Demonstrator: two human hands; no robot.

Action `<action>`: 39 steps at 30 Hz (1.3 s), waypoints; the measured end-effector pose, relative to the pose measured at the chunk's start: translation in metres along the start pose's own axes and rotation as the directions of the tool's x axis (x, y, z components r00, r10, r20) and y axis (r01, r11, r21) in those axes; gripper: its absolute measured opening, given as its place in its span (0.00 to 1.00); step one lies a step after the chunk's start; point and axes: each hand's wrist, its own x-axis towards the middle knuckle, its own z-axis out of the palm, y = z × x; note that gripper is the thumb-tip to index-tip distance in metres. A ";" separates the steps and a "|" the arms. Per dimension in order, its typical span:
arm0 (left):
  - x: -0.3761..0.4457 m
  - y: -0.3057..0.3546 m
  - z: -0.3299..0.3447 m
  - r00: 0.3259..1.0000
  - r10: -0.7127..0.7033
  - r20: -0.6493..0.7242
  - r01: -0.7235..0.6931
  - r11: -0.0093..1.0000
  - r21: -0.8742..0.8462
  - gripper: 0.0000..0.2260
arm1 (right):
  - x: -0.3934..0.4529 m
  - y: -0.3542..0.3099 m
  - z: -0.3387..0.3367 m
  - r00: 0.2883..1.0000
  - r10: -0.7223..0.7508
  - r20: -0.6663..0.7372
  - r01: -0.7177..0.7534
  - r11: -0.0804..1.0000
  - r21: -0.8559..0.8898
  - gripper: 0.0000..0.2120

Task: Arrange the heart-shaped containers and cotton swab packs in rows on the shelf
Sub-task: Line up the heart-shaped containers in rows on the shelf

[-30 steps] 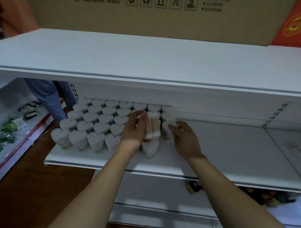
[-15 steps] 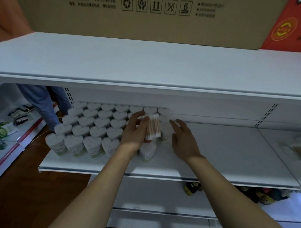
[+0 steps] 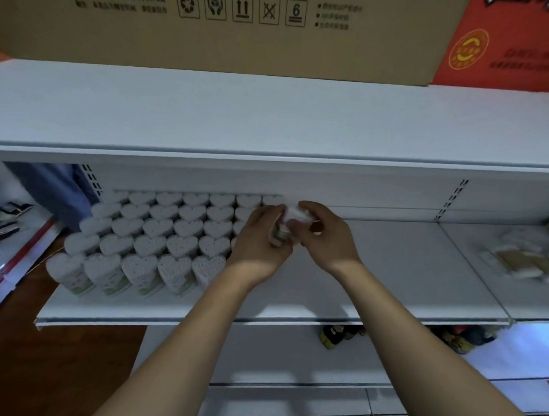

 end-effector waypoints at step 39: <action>-0.008 -0.064 -0.025 0.974 -0.057 0.220 -0.079 0.823 0.563 0.21 | -0.033 0.069 0.074 0.964 -0.170 0.204 0.259 0.770 -0.583 0.29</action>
